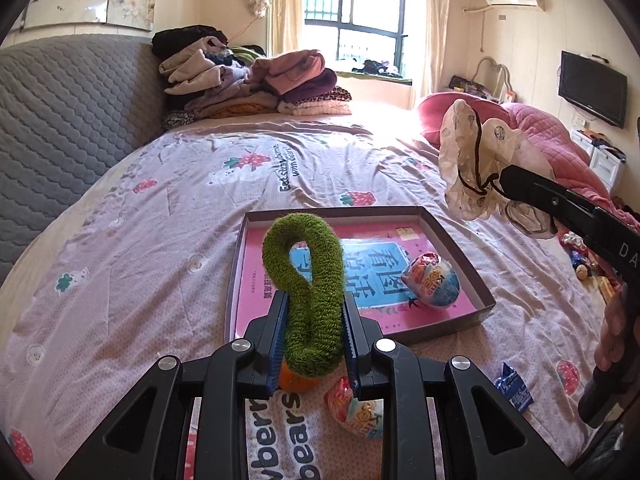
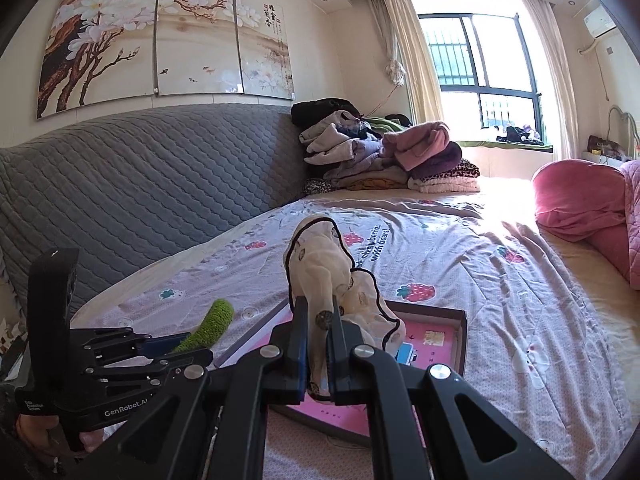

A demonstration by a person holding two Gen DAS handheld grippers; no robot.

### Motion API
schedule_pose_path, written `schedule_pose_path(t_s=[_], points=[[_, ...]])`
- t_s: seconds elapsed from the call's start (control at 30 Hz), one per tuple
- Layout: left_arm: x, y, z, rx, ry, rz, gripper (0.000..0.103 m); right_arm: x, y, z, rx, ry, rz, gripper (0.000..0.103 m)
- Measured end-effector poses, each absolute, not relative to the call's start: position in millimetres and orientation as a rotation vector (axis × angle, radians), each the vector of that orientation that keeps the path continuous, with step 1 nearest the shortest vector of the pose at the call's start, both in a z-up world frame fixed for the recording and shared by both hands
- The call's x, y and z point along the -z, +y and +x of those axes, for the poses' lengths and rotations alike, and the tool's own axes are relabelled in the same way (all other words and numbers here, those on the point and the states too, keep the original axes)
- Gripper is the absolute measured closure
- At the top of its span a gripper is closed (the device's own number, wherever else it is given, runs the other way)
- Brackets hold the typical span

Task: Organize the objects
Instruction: 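Carry the green ring with the left tool over the box while the right tool carries the cloth there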

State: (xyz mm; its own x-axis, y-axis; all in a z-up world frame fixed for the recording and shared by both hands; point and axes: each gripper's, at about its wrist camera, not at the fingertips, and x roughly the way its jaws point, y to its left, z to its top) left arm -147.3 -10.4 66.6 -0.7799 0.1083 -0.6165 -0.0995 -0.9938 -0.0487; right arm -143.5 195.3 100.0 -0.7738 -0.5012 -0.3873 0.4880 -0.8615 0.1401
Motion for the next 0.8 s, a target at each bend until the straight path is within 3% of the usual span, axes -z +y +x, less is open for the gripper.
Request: schedule_pose_path(t_s=[0.8], points=[[-54.9,5.7,-245.4,-2.834,-0.002,-1.092,0.077,-72.5,213.6,-216.0,2.621,-0.027,0.725,0.096]])
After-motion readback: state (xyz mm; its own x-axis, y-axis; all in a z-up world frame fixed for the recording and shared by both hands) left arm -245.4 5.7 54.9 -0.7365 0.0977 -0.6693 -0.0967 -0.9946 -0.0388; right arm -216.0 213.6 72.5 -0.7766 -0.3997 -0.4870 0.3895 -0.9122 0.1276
